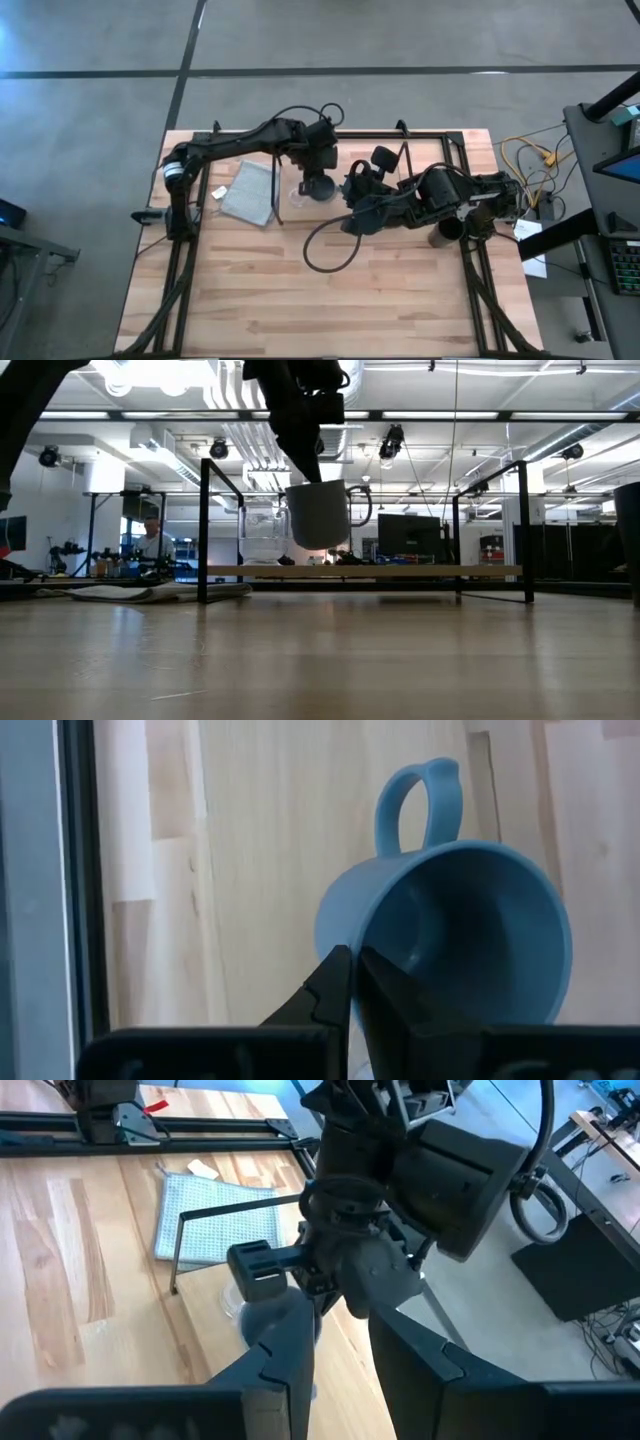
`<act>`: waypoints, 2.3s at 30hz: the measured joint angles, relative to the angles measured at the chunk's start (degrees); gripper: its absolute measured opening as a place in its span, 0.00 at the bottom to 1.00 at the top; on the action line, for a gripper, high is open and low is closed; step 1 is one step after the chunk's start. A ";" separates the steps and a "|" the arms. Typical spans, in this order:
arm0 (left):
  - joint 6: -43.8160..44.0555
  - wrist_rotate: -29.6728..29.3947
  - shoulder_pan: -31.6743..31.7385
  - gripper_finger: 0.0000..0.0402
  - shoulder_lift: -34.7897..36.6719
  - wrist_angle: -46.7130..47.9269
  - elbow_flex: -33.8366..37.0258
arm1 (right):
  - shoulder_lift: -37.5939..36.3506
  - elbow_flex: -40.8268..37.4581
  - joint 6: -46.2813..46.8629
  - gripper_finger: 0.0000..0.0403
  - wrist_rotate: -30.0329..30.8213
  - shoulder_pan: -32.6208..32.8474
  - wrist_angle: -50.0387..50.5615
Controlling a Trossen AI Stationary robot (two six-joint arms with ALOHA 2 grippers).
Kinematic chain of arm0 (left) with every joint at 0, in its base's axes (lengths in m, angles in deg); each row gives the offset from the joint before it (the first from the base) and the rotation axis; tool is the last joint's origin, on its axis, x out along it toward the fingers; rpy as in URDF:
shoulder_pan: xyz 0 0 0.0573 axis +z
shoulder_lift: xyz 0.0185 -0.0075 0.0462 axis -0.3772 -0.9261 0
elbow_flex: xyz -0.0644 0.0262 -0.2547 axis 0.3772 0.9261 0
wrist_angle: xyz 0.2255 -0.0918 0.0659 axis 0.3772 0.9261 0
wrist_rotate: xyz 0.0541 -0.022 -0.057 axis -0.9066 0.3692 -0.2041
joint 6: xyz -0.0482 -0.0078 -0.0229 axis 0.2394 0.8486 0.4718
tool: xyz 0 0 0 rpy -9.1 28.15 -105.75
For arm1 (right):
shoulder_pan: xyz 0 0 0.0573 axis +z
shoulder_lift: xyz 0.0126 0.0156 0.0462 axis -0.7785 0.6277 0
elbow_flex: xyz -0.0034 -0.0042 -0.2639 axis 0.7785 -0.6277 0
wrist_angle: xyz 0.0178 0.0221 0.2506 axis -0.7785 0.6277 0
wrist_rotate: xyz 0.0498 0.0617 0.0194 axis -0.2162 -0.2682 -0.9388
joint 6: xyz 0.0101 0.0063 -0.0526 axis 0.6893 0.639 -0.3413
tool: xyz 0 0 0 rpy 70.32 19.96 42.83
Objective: Stack small to large cups/mugs on shelf
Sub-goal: Put the blue mug on the shelf
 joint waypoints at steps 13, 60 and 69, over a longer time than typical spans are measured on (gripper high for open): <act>-1.82 1.92 1.44 0.00 -0.08 -3.45 0.15 | 0.00 0.00 -0.02 0.23 0.00 0.00 -0.39; 3.37 2.83 1.42 0.17 -1.17 -12.04 5.29 | 0.02 0.00 0.81 0.23 -0.13 0.00 -0.64; 4.96 1.29 1.18 0.17 0.04 -11.94 5.18 | 0.02 -0.02 7.49 0.23 -0.07 -0.44 8.76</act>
